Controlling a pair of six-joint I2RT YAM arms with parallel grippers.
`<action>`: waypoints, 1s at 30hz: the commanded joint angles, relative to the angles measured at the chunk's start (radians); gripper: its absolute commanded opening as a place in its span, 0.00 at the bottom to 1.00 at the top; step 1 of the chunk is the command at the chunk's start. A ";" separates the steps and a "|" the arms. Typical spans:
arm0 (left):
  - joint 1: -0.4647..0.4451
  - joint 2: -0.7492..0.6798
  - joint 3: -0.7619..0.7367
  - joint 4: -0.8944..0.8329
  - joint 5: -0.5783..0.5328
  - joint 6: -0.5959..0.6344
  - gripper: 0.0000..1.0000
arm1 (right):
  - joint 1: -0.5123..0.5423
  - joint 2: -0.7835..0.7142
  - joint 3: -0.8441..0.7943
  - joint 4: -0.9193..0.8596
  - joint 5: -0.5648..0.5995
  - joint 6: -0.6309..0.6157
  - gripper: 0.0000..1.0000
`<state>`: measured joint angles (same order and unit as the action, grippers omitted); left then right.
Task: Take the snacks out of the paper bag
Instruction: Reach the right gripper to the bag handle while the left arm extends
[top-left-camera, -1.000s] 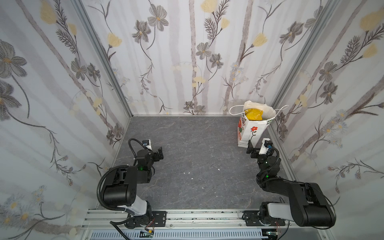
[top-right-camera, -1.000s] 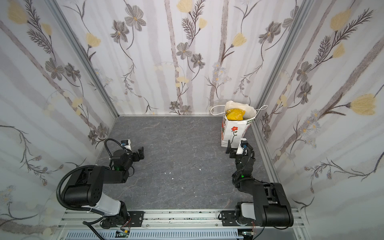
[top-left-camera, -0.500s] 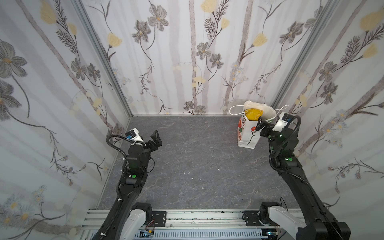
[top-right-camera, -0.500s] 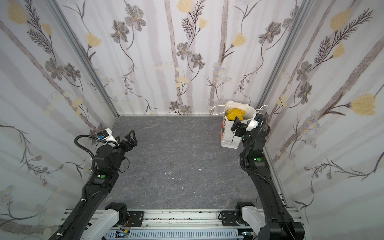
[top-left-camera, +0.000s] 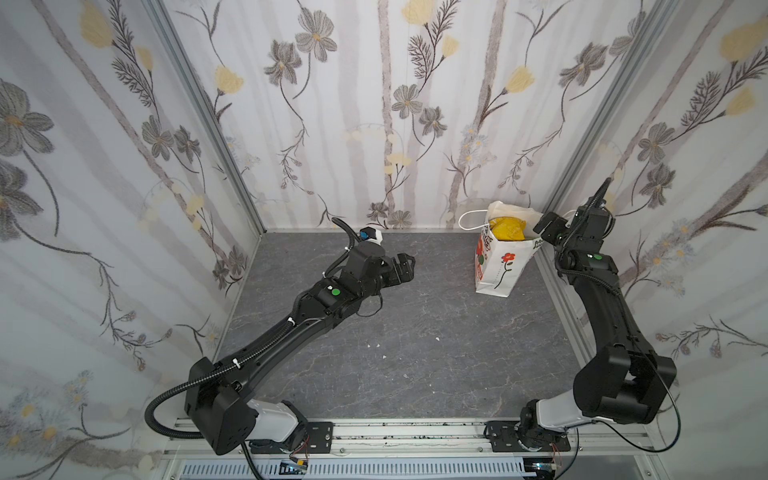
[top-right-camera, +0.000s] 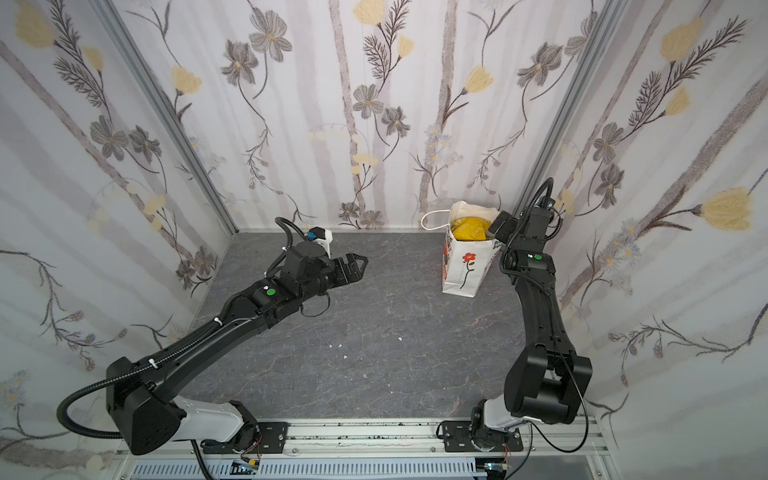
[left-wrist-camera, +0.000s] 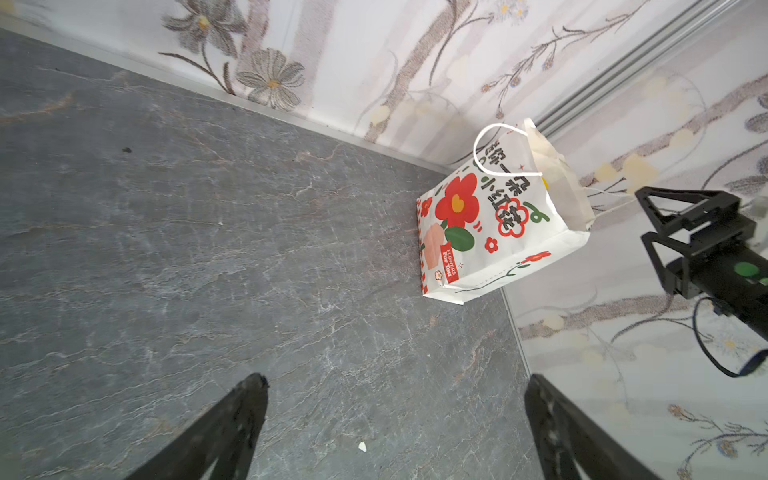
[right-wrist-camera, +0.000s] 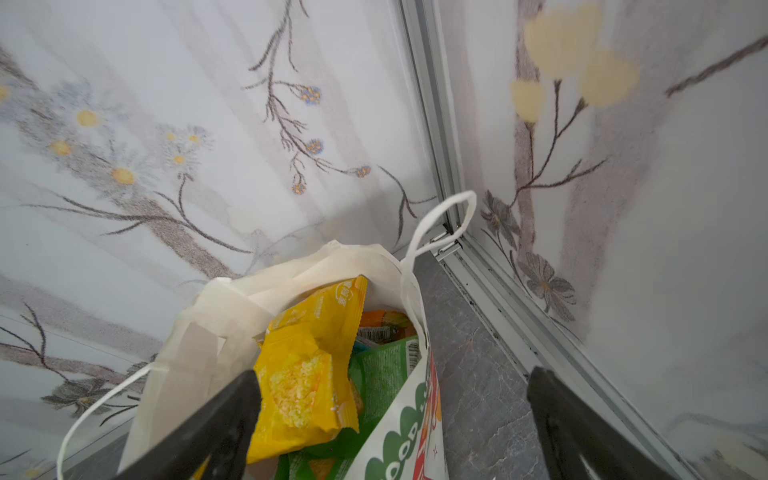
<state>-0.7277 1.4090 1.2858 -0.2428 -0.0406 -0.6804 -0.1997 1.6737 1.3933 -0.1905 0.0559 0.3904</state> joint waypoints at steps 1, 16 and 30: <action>-0.018 0.038 0.052 -0.042 -0.046 0.008 0.97 | -0.026 0.060 0.035 -0.031 -0.140 0.041 0.95; -0.036 0.049 0.037 -0.066 -0.048 0.016 0.96 | -0.026 0.181 0.137 -0.135 -0.211 0.024 0.20; -0.039 0.073 0.106 -0.133 -0.045 -0.011 0.97 | 0.003 0.049 -0.022 -0.102 -0.358 0.054 0.00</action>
<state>-0.7650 1.4681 1.3628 -0.3519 -0.0784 -0.6819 -0.2028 1.7645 1.4181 -0.3149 -0.1970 0.4175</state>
